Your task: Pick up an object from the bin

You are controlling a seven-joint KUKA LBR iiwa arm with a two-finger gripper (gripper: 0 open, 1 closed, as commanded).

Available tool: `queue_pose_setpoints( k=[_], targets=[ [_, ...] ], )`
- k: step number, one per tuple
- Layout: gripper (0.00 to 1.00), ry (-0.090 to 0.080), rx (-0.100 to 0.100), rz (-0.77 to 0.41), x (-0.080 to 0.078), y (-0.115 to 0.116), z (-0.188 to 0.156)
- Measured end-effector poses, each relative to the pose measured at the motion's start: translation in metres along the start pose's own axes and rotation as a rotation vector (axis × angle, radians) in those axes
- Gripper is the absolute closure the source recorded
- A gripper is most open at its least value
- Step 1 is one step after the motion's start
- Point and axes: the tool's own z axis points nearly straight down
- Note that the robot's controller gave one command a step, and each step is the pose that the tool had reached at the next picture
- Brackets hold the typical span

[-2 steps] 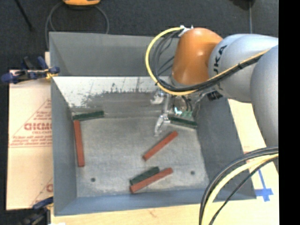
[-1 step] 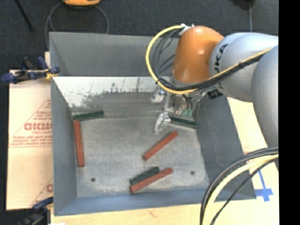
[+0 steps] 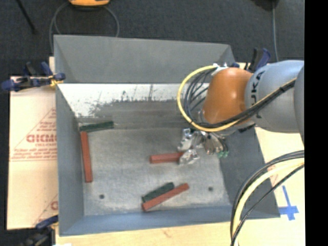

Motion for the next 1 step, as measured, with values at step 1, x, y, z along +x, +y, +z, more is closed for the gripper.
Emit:
queue_pose_setpoints(
  k=[1],
  targets=[
    [1.0, 0.0, 0.0, 0.0, 0.0, 0.0, 0.0]
  ],
)
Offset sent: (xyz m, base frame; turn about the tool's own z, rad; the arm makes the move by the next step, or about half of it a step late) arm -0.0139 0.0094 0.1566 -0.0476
